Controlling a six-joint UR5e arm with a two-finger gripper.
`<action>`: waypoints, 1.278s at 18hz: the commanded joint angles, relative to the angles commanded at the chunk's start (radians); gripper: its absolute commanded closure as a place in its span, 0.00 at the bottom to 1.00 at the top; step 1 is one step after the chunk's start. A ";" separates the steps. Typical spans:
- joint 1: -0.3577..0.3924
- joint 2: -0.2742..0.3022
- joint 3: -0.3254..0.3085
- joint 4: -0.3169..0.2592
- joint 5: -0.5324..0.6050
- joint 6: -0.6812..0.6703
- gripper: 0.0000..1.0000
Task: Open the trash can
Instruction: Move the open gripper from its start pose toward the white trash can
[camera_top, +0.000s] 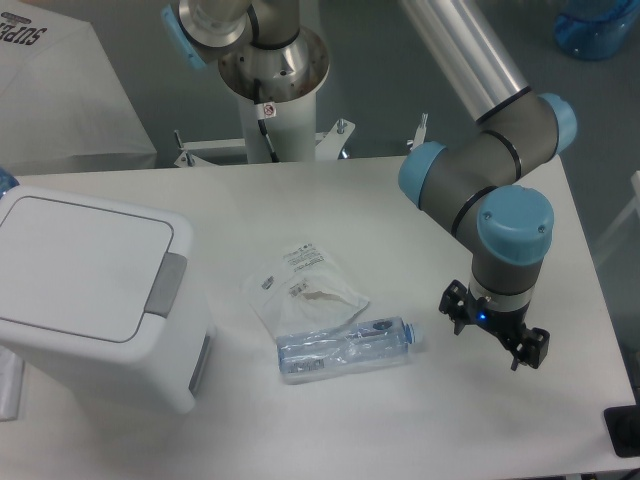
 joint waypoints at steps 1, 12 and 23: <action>0.002 0.000 0.000 0.000 0.000 0.000 0.00; 0.005 0.014 0.002 -0.003 -0.052 0.002 0.00; -0.061 0.040 -0.018 -0.003 -0.101 -0.179 0.00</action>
